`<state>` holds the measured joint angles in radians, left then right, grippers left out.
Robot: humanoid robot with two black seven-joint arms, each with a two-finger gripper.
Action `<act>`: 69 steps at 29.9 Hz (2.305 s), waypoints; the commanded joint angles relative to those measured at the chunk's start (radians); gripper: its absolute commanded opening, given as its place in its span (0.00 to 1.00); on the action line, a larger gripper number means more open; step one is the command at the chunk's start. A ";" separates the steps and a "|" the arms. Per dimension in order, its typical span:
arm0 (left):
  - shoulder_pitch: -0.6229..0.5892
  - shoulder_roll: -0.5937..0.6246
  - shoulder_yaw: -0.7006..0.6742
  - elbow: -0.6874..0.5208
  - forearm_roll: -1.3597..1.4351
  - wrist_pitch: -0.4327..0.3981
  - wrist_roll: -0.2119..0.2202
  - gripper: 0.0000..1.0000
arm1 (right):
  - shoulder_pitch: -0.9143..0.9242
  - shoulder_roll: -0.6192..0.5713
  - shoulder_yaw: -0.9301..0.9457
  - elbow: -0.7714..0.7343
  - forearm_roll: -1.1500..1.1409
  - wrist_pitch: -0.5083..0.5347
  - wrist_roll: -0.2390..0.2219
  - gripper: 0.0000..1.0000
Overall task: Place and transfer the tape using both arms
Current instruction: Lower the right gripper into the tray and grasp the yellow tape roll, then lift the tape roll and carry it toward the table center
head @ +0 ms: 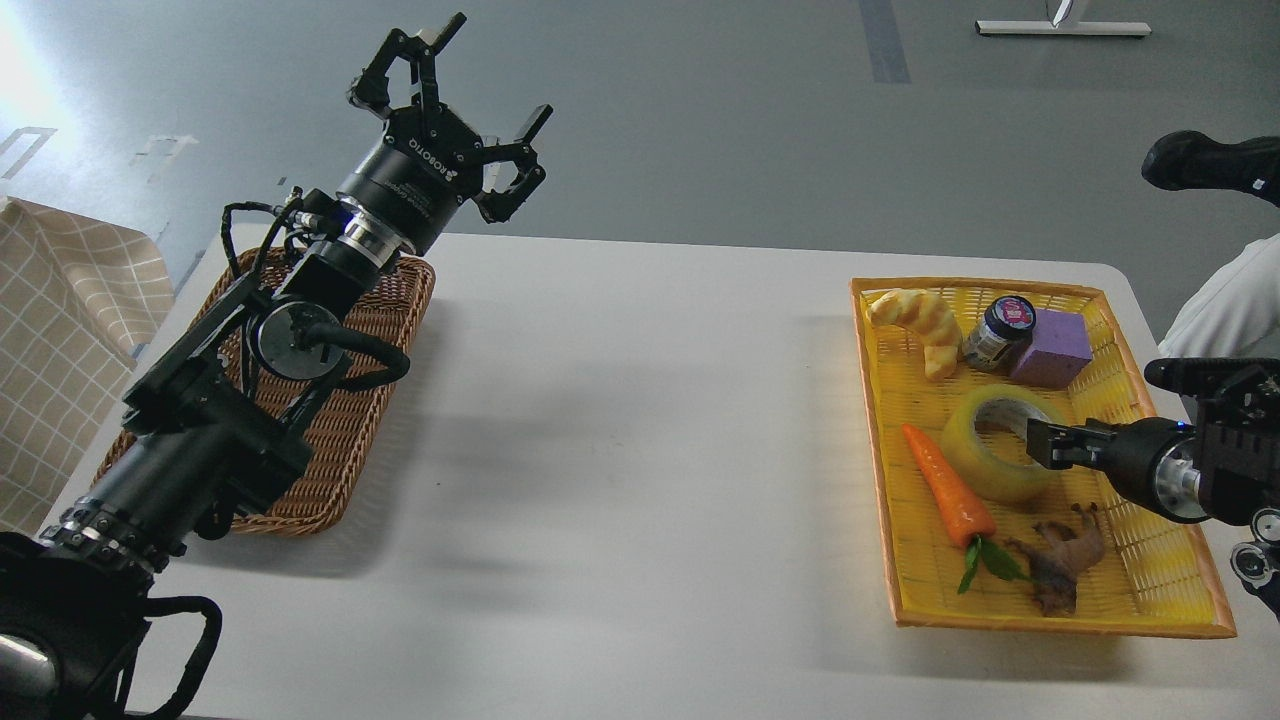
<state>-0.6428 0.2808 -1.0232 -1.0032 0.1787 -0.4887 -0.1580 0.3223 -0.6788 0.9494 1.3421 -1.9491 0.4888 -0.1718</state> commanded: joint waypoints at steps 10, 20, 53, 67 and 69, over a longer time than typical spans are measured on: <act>0.002 0.000 0.000 0.000 -0.001 0.000 0.000 0.98 | 0.009 0.025 -0.015 -0.044 0.001 0.000 0.000 0.48; 0.005 -0.002 0.000 0.000 -0.001 0.000 0.000 0.98 | 0.027 0.025 -0.015 -0.070 0.009 0.000 0.003 0.00; -0.001 -0.012 0.002 0.000 0.008 0.000 0.000 0.98 | 0.336 0.200 -0.043 0.094 0.022 0.000 -0.005 0.00; -0.001 -0.014 0.002 -0.002 0.007 0.000 0.000 0.98 | 0.439 0.432 -0.238 -0.090 0.019 0.000 -0.006 0.00; -0.001 -0.014 0.002 -0.002 0.007 0.000 0.000 0.98 | 0.446 0.461 -0.250 -0.112 0.018 0.000 -0.006 0.00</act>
<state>-0.6444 0.2669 -1.0218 -1.0034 0.1871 -0.4887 -0.1580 0.7569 -0.2573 0.7226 1.2621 -1.9310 0.4887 -0.1782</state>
